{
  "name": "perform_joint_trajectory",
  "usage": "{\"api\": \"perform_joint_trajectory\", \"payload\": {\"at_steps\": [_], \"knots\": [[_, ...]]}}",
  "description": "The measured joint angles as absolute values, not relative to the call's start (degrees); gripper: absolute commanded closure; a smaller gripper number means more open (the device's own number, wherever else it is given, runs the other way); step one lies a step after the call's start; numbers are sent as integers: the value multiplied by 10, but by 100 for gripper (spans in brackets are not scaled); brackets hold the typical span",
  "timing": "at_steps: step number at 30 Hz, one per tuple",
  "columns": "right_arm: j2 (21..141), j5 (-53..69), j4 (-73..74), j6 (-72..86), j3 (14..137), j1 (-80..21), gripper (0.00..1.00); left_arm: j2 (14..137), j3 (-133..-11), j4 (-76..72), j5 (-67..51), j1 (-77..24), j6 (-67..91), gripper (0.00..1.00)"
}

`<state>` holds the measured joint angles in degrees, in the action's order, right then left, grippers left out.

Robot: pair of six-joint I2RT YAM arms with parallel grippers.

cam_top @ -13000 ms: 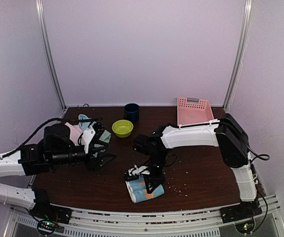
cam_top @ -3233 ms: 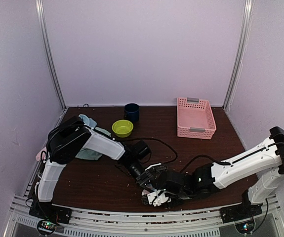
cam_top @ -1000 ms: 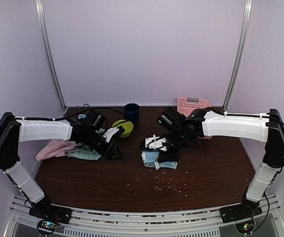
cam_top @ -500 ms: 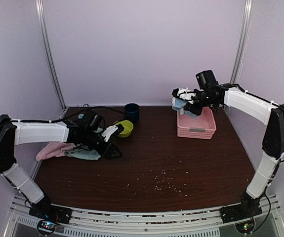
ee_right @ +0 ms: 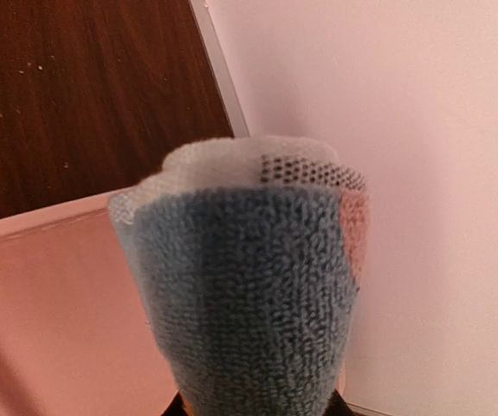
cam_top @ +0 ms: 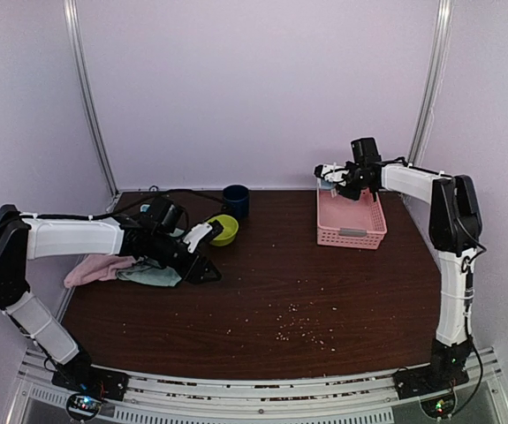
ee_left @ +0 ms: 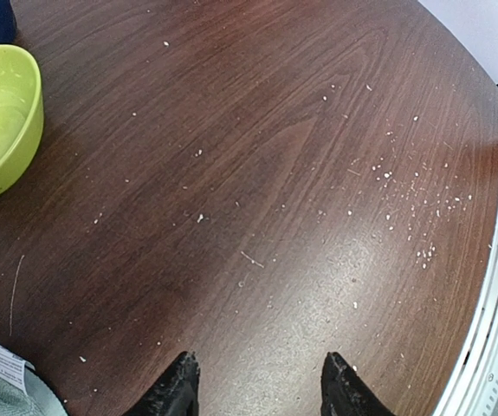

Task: Roll the towels
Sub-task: Place the towel in the bin.

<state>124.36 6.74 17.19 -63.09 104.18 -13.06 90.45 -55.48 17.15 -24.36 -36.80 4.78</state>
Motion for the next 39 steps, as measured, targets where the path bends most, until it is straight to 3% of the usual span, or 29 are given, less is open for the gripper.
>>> {"api": "perform_joint_trajectory", "payload": {"at_steps": [17, 23, 34, 39], "knots": [[1383, 51, 74, -727, 1127, -99, 92, 918, -555, 163, -266, -352, 45, 51], [1443, 47, 83, -751, 1183, -97, 87, 921, -555, 163, -272, -348, 45, 51], [1468, 54, 109, -768, 1226, -82, 86, 924, -555, 162, -277, -348, 45, 52], [1468, 52, 127, -778, 1228, -77, 80, 924, -555, 162, -277, -348, 45, 52]]}}
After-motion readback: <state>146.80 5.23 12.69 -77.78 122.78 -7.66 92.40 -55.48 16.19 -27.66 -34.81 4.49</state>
